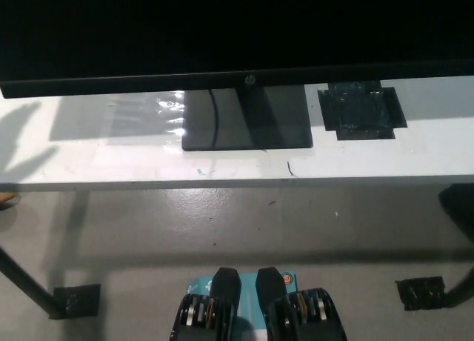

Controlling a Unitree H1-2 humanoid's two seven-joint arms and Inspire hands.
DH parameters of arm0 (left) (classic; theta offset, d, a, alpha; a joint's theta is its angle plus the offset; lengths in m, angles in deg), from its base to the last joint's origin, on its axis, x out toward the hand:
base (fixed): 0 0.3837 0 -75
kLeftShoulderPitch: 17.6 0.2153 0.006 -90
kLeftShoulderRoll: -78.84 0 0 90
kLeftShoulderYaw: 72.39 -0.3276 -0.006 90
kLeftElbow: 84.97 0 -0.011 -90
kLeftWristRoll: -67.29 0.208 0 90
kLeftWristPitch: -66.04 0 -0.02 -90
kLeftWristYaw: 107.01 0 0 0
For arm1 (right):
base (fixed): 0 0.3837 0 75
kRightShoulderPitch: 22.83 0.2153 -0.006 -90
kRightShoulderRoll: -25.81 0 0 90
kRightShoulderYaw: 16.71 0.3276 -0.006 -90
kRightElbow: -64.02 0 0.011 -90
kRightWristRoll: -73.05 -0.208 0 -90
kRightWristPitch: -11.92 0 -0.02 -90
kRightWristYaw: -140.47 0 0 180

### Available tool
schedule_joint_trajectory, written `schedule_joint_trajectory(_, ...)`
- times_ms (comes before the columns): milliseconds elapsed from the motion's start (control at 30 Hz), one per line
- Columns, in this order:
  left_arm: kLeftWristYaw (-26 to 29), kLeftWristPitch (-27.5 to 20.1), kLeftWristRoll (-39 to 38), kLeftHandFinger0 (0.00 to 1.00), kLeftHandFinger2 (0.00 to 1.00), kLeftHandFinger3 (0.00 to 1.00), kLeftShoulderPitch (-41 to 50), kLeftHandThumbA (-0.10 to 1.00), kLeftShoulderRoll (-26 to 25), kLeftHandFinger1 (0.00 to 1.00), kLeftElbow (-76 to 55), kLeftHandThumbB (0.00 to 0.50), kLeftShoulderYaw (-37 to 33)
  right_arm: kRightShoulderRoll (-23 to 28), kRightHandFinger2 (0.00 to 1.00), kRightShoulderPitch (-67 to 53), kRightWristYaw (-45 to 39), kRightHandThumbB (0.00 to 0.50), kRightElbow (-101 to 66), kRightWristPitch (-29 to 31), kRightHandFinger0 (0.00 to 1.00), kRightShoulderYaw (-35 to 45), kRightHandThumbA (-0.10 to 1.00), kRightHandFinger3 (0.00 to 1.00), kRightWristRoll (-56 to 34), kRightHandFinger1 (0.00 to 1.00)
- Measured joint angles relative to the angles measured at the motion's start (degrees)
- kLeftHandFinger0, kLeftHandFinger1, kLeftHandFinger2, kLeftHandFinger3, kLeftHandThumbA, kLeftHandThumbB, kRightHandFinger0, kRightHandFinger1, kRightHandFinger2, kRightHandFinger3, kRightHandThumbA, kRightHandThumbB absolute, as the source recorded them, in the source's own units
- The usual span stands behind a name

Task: The monitor is placed at the center of the table and the robot uses both its hand to grab the left and right sides of the monitor to tilt the angle of the monitor downwards

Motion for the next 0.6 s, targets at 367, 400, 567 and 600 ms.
schedule_joint_trajectory(367,-0.93,0.01,-0.37,1.0,1.0,1.0,0.4,1.0,-0.04,1.0,-0.19,0.424,0.58,-0.91,1.0,0.34,0.21,0.5,6.92,1.7,1.0,-0.15,1.0,1.0,1.76,1.0)
schedule_joint_trajectory(400,-1.14,0.01,-0.39,1.0,1.0,1.0,0.48,1.0,-0.03,1.0,-0.19,0.42,0.56,-0.94,1.0,0.33,0.22,0.499,8.21,1.77,1.0,-0.12,1.0,1.0,1.91,1.0)
schedule_joint_trajectory(567,-1.51,0.04,-0.37,1.0,1.0,1.0,0.52,1.0,-0.03,1.0,-0.19,0.422,0.32,-1.31,1.0,0.28,0.21,0.491,11.27,2.01,1.0,-0.02,1.0,1.0,2.21,1.0)
schedule_joint_trajectory(600,-1.59,0.04,-0.37,1.0,1.0,1.0,0.51,1.0,-0.03,1.0,-0.17,0.422,0.2,-1.34,1.0,0.29,0.22,0.492,11.52,2.15,1.0,-0.03,1.0,1.0,2.36,1.0)
